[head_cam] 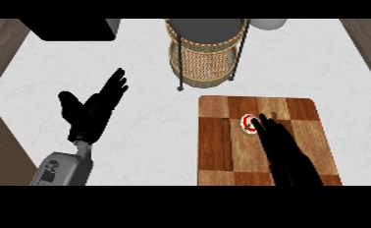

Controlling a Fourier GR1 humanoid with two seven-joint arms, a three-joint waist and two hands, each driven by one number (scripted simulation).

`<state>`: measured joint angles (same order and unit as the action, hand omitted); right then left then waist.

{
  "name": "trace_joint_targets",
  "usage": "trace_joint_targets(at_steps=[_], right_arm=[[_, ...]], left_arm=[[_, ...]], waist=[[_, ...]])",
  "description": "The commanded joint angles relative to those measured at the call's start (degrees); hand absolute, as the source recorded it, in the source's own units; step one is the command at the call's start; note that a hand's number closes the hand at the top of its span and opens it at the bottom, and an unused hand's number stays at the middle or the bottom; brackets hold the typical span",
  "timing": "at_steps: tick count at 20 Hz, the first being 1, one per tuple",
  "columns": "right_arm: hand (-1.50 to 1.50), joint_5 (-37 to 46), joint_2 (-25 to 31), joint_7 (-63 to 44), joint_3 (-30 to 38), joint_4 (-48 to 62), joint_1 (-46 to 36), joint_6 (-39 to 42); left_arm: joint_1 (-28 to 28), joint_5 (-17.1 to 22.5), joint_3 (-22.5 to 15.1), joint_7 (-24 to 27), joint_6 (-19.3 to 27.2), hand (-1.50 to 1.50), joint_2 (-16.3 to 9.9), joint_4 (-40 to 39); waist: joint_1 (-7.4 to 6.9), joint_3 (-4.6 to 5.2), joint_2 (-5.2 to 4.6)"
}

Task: Pick the cupcake from the cutting board and place it in the tiered basket

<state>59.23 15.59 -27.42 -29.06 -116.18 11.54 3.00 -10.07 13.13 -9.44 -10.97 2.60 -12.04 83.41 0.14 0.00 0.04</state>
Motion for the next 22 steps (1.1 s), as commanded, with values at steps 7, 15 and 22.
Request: trace_joint_targets(at_steps=[7,15,22], right_arm=[[-1.5,2.2,-2.17,5.8,4.63,7.65,0.57,-8.32],[-1.5,-0.48,-5.54,10.29,9.87,16.4,-6.01,-7.6],[-1.5,-1.88,-5.87,15.13,12.26,18.06,-3.39,-10.4]], left_arm=[[-0.19,-2.53,1.19,-4.22,-1.15,0.0,2.35,3.3],[-0.84,-4.14,3.93,-3.05,-2.62,0.0,4.59,0.72],[3.52,-6.79,3.62,1.42,-3.78,0.0,6.54,0.82]], waist=[[-0.02,-0.02,0.0],[-0.1,-0.01,-0.04],[-0.06,0.0,-0.01]])
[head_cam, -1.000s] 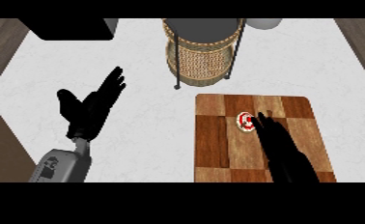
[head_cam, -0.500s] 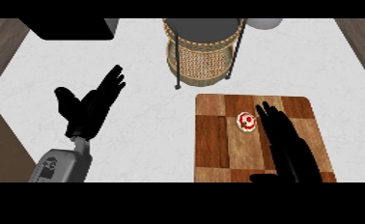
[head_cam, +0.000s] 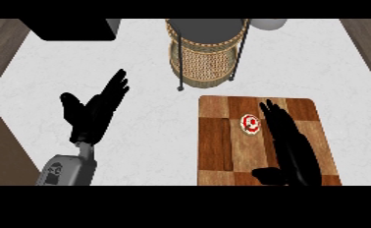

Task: Pick the cupcake from the cutting board and place it in the tiered basket

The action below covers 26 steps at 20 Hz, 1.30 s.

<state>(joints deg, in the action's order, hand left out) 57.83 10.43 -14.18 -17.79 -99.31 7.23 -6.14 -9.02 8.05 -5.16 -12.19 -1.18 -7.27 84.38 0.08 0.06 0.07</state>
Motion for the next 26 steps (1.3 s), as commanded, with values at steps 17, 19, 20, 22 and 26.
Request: trace_joint_targets(at_steps=[17,19,20,22,26], right_arm=[[-1.5,0.83,-5.54,7.36,5.27,18.86,-10.04,-2.42],[1.5,-2.15,-4.64,13.25,7.1,26.35,-12.8,-3.15],[1.5,-1.57,-5.24,11.94,5.19,21.93,-12.08,-1.0],[1.5,-4.18,-3.8,18.24,8.0,26.12,-14.75,-3.33],[1.5,1.23,-6.44,15.27,3.66,23.43,-11.82,-5.21]], left_arm=[[-0.81,-2.65,3.26,-2.28,-2.16,0.0,1.26,1.27],[0.35,-2.18,2.41,-2.05,-3.18,0.0,1.38,1.59],[-1.41,-1.4,3.51,-0.93,-3.58,0.0,1.61,-0.2],[-0.85,-1.79,3.85,-0.07,-3.66,0.0,1.36,-1.67],[-2.49,-2.92,3.55,-1.17,-2.71,0.0,1.97,-1.63]], waist=[[-0.09,-0.07,-0.05],[-0.38,-0.09,-0.13],[-0.13,-0.07,-0.09],[-0.25,-0.08,-0.16],[-0.03,-0.07,-0.07]])
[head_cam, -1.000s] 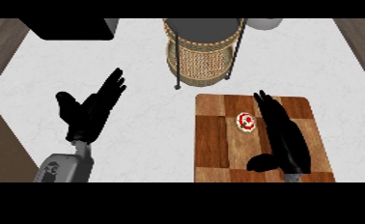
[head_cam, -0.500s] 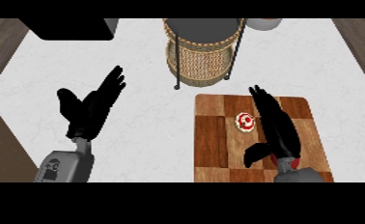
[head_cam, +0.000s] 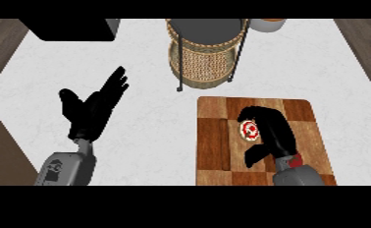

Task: Pick the cupcake from the cutting board and place it in the tiered basket

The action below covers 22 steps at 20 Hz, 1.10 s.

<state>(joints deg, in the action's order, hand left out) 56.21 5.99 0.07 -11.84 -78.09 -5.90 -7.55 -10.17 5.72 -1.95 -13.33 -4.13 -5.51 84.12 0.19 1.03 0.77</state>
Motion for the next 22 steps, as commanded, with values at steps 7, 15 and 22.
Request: trace_joint_targets(at_steps=[7,15,22], right_arm=[[1.5,-0.24,-0.99,1.62,2.26,1.02,1.04,-3.65],[1.5,3.06,5.11,-16.76,4.11,-13.61,9.62,13.59],[1.5,-7.2,-0.38,-27.81,7.9,-36.6,6.72,23.8]], left_arm=[[1.96,-0.24,0.06,0.43,-0.89,0.0,-0.08,2.1],[1.96,-0.06,0.41,-0.39,-0.78,0.0,-0.16,2.92],[1.48,-1.29,-0.42,-3.26,1.68,0.0,1.34,4.13]], waist=[[-0.27,-1.03,-0.75],[0.54,-0.97,-0.56],[0.8,-0.96,-0.35]])
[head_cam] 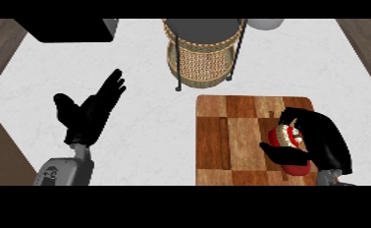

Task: Pick the cupcake from the cutting board and place it in the tiered basket

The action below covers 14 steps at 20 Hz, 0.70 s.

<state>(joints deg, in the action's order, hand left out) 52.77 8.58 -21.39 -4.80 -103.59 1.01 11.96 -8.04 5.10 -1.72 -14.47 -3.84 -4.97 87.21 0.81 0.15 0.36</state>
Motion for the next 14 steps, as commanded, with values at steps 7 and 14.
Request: trace_joint_targets(at_steps=[7,14], right_arm=[[1.5,-10.27,-1.42,-16.09,6.2,-30.6,-8.29,11.84],[1.5,-14.76,0.85,-31.26,8.27,-34.96,-26.97,22.25]], left_arm=[[0.62,-0.28,-0.75,-1.35,0.18,0.0,0.58,1.37],[-1.4,-0.02,0.78,-1.13,-0.06,0.0,-0.03,-0.25]], waist=[[-0.46,-0.08,-0.07],[-0.89,-0.06,-0.13]])
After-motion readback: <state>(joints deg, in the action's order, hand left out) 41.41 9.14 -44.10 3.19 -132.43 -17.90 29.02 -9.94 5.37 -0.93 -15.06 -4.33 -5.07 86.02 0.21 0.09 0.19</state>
